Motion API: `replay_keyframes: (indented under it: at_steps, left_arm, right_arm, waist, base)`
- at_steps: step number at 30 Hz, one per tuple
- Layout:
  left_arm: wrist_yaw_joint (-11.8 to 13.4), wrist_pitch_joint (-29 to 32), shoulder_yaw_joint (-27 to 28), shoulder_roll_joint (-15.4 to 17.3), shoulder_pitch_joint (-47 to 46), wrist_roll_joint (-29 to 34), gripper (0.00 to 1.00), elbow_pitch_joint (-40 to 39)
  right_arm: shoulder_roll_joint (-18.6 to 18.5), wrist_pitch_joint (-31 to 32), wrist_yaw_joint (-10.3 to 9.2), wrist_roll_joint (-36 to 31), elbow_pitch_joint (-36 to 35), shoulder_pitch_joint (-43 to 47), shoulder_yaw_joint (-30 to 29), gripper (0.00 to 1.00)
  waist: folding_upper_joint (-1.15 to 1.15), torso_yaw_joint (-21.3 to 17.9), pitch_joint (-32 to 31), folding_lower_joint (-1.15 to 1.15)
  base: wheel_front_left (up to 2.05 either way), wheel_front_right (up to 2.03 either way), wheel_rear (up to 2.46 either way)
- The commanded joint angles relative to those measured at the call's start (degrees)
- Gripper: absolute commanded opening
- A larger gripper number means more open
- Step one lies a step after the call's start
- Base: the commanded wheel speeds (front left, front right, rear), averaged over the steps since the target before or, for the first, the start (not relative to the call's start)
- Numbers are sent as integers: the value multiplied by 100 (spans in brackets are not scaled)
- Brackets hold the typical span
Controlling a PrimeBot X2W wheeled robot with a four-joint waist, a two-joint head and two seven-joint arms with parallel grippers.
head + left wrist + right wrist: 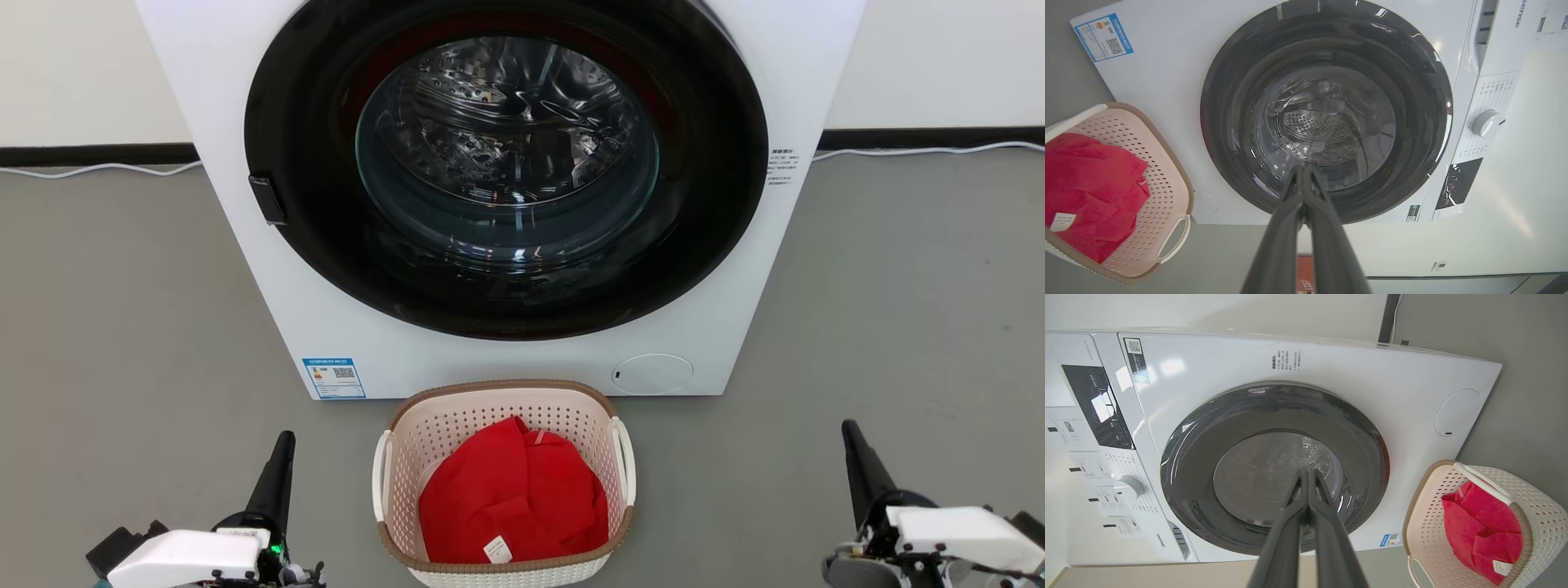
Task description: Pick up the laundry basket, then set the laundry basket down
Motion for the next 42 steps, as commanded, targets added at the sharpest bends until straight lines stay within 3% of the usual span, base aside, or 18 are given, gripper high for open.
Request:
replay_keyframes:
  at_steps: [1,11,42]
  left_arm:
    - [-69,53,194,71,-324,-192,0,-124]
    - [-127,192,252,76,-432,-714,0,-119]
    - [-127,192,252,76,-432,-714,0,-120]
  right_arm:
    - [-60,101,39,189,-232,-295,88,0]
    - [-55,245,42,663,-276,-354,-12,0]
    - [-25,279,42,627,-273,-358,-54,0]
  waist:
    - [0,-1,3,0]
    - [0,-6,21,0]
    - [0,-6,21,0]
  base:
    - [0,0,0]
    - [0,0,0]
    - [0,0,0]
